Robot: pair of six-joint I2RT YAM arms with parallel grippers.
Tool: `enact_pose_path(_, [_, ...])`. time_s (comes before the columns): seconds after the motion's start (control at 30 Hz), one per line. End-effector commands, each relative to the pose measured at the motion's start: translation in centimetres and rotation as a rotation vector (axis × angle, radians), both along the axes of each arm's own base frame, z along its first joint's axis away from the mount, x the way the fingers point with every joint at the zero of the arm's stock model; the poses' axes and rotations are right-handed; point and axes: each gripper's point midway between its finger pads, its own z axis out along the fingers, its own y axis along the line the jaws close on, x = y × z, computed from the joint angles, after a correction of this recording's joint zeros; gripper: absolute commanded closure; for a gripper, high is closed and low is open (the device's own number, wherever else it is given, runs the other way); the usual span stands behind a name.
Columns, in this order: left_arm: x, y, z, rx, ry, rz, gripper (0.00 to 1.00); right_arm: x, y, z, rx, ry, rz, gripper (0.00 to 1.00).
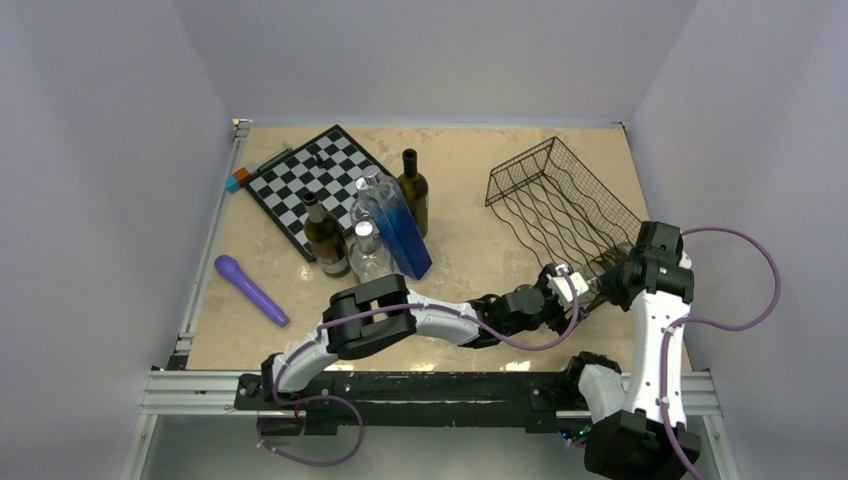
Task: Put the wine bottle on the wine rack
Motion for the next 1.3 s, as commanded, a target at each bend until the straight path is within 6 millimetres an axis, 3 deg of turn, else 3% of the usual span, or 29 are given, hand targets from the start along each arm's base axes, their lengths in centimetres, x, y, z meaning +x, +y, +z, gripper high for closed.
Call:
enact_pose_path(0.0, [-0.7,1.1,6.2,-0.15,-0.013,-0.013,0.2,-2.6,3.3,-1.7,0.153,0.127,0.058,0.95])
enact_pose_path(0.03, [-0.8,1.6,6.3,-0.144,-0.009,-0.012,0.18,-2.5,3.2,-1.4,0.147,0.118,0.058,0.89])
enact_pose_path(0.07, [-0.9,2.1,6.5,-0.14,-0.007,-0.009,0.07,-2.2,3.1,-0.9,0.14,0.106,0.059,0.84])
enact_pose_path(0.1, [-0.9,2.7,6.6,-0.131,-0.005,-0.004,0.02,-1.9,2.8,-0.5,0.125,0.093,0.06,0.77])
enact_pose_path(0.23, [-1.3,4.9,8.2,-0.113,-0.021,-0.001,0.01,-1.2,1.9,1.2,0.075,0.061,0.052,0.46])
enact_pose_path(0.27, [-1.5,5.4,8.7,-0.108,-0.025,-0.007,0.01,-1.3,1.3,1.7,0.042,0.057,0.038,0.34])
enact_pose_path(0.33, [-1.9,6.4,9.9,-0.084,-0.035,-0.019,0.01,-1.9,0.2,2.1,-0.019,0.063,-0.004,0.22])
enact_pose_path(0.6, [-1.3,11.4,13.8,0.014,-0.09,0.043,0.01,-2.9,-2.4,5.5,-0.192,0.015,-0.061,0.09])
enact_pose_path(0.77, [0.5,14.9,17.6,0.052,-0.08,0.095,0.01,-1.9,-1.9,10.4,-0.236,-0.178,0.011,0.03])
enact_pose_path(0.87, [2.2,17.5,20.6,0.052,-0.051,0.135,0.01,0.4,-0.2,13.3,-0.23,-0.329,0.17,0.05])
enact_pose_path(1.03, [5.1,22.9,23.3,0.078,0.038,0.239,0.01,3.5,5.7,17.4,-0.137,-0.615,0.526,0.09])
enact_pose_path(1.17, [6.9,26.6,26.0,0.109,-0.019,0.344,0.01,4.4,9.4,19.2,-0.172,-0.773,0.753,0.05])
enact_pose_path(1.27, [7.6,29.0,27.6,0.123,-0.041,0.407,0.01,4.7,14.0,19.7,-0.111,-0.843,0.97,0.04])
